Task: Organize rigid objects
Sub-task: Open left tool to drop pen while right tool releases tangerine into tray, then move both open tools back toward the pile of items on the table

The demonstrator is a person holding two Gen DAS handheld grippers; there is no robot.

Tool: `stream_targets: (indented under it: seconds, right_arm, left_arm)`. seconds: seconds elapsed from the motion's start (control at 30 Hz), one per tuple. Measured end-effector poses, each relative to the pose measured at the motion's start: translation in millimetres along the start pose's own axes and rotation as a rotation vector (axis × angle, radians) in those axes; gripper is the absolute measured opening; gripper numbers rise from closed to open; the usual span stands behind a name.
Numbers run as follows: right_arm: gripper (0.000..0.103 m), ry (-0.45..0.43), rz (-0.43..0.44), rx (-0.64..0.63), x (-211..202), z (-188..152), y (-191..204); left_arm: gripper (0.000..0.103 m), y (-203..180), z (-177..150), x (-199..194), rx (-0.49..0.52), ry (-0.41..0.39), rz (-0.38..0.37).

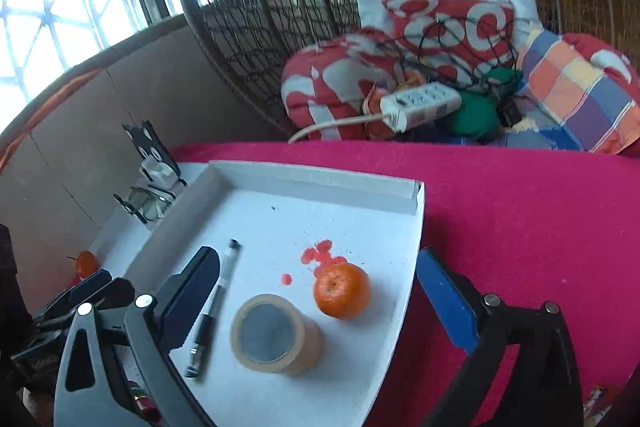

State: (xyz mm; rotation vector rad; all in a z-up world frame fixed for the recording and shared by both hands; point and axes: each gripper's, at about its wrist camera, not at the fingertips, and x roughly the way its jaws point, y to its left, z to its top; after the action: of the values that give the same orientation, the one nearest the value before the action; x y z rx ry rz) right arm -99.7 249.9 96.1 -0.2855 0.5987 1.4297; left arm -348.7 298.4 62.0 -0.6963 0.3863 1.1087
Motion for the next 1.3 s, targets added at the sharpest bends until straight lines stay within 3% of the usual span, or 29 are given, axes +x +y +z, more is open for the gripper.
stream_targets:
  seconds: [0.13,0.27,0.53,0.63,0.87,1.07,1.3]
  right_arm:
    - [0.103,-0.133,0.036,-0.029,-48.1,0.3,10.9]
    - [0.103,-0.241,0.05,-0.051,-93.0,-2.0,9.2]
    - [0.103,-0.338,0.038,0.05,-143.6,4.1,-26.4]
    - [0.103,-0.388,0.017,0.072,-165.8,2.8,-50.3]
    - [0.103,-0.478,-0.127,0.16,-218.7,-19.8,-124.5]
    - [0.103,-0.453,-0.214,0.218,-239.5,-54.0,-178.5]
    - [0.103,-0.393,-0.243,0.297,-247.8,-84.3,-224.0]
  left_arm:
    - [0.103,-0.1,-0.7,-32.6,-0.029,-0.094,0.01]
    - [0.103,-23.5,-4.7,-63.8,0.025,-0.175,-0.03]
    - [0.103,-88.3,-14.2,-78.9,0.155,-0.174,-0.14]
    - [0.103,-116.1,-29.3,-78.1,0.245,-0.119,-0.198]
    - [0.103,-201.4,-98.1,-58.5,0.523,0.118,-0.411]
    - [0.103,-239.0,-149.3,-25.6,0.708,0.284,-0.415]
    - [0.103,-246.7,-160.6,1.2,0.777,0.378,-0.416]
